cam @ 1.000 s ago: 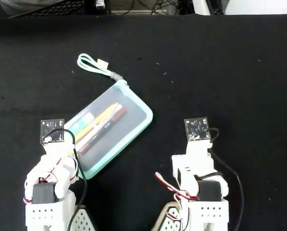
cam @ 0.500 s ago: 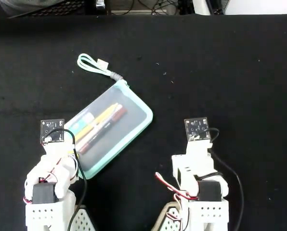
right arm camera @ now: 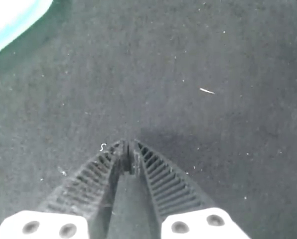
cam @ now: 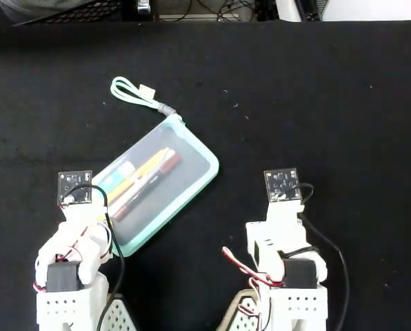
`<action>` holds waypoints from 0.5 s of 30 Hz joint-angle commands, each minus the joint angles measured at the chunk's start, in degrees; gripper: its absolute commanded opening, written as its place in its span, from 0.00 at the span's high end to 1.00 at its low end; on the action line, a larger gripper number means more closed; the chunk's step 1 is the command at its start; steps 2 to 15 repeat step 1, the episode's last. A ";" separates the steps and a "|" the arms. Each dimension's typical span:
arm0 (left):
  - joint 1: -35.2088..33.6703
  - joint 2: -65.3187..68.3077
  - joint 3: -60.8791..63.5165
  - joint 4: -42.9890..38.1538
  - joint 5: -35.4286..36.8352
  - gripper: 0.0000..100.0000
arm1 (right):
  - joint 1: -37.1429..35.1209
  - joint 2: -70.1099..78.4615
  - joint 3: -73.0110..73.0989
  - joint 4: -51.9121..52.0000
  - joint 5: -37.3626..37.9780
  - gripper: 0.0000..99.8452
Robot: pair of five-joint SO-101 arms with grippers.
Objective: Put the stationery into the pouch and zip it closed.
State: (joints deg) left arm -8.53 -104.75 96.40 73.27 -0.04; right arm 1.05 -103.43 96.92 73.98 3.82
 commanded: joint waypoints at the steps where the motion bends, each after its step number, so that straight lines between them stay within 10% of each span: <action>1: 0.66 0.53 0.92 -0.26 0.35 0.93 | -0.53 -3.65 -0.40 0.26 0.00 0.99; 15: 0.66 0.53 0.92 -0.26 0.35 0.93 | -0.53 -3.65 -0.40 0.26 0.00 0.99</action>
